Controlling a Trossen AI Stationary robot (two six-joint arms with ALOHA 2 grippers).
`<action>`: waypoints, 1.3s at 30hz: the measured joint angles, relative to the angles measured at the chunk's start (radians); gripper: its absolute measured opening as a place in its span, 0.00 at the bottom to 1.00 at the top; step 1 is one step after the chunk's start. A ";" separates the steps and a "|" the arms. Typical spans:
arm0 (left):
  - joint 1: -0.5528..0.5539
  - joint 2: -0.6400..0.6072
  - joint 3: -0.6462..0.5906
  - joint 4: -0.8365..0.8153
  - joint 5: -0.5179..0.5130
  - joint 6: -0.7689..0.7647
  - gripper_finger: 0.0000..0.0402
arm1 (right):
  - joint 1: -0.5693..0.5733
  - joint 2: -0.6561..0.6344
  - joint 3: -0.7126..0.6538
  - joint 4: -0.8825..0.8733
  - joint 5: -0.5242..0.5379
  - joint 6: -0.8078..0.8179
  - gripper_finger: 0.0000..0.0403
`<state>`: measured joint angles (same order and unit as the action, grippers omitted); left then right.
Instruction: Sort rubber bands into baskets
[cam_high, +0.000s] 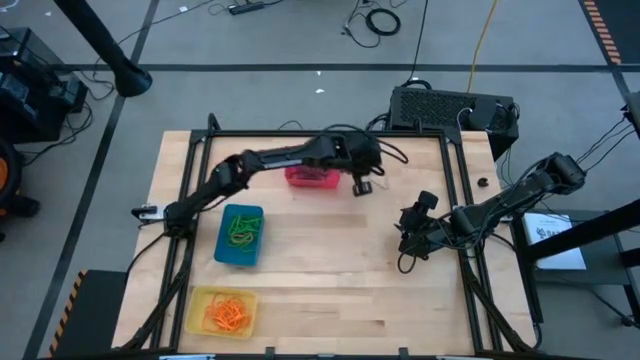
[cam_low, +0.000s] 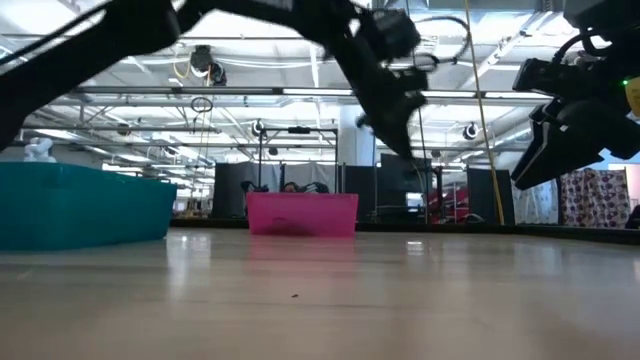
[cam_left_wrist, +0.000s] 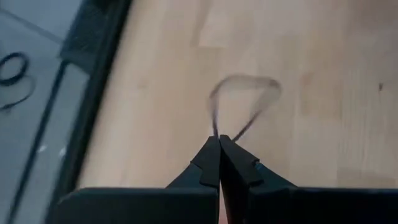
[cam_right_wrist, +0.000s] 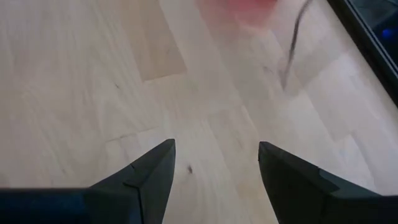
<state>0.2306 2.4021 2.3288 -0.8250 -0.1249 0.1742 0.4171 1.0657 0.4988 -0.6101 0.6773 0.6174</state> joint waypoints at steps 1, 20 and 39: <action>0.000 -0.021 -0.001 -0.033 -0.022 0.001 0.00 | 0.000 0.000 0.000 0.001 -0.001 0.000 0.55; 0.108 -0.284 -0.060 -0.488 -0.211 -0.137 0.00 | 0.004 0.000 0.000 0.063 0.001 -0.054 0.55; 0.149 -0.284 -0.518 -0.301 -0.137 -0.055 0.07 | 0.004 0.000 0.000 0.066 0.001 -0.057 0.55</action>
<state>0.3800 2.1183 1.8104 -1.1264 -0.2620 0.1191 0.4210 1.0660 0.4987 -0.5443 0.6785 0.5606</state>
